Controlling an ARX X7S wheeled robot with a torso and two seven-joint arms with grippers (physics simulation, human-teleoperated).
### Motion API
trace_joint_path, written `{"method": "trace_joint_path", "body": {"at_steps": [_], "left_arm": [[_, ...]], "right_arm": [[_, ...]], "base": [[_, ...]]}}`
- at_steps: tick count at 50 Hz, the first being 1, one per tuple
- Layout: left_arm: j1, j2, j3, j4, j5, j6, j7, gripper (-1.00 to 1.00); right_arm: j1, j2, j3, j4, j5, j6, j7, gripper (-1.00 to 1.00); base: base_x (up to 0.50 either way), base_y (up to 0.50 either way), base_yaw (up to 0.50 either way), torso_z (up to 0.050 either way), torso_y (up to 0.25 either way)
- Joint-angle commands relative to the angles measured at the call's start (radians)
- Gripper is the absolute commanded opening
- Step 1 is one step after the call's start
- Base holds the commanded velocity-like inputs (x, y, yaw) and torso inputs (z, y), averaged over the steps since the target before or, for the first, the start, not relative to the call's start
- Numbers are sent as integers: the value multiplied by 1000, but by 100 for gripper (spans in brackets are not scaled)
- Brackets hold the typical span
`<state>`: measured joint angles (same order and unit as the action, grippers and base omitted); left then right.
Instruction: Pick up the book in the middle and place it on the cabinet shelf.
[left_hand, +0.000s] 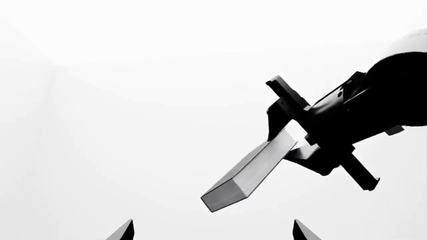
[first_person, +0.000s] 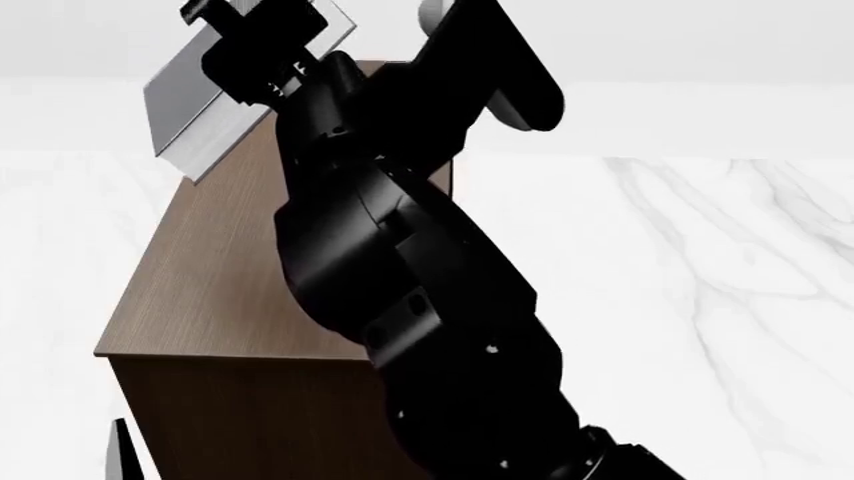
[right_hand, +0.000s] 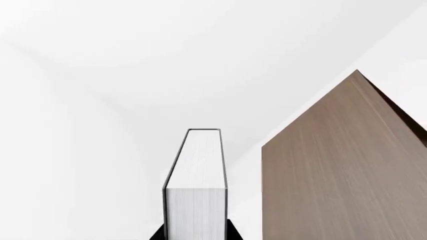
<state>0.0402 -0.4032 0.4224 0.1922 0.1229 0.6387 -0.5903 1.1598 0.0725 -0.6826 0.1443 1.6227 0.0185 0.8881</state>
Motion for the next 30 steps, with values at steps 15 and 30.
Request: {"method": "trace_joint_path", "body": {"at_steps": [15,30], "left_arm": [[-4,-4,8,-8,-1,5,-5,100],[-4,-7,12,-7,-1,4,-8,100]], "right_arm": [[-10,7,-10,25,-37,-18,-26,-100],[-31,8,-37,29,-40,-27,-31,-100]], "base": [[0,0,0,0,1],[0,0,0,0,1]]}}
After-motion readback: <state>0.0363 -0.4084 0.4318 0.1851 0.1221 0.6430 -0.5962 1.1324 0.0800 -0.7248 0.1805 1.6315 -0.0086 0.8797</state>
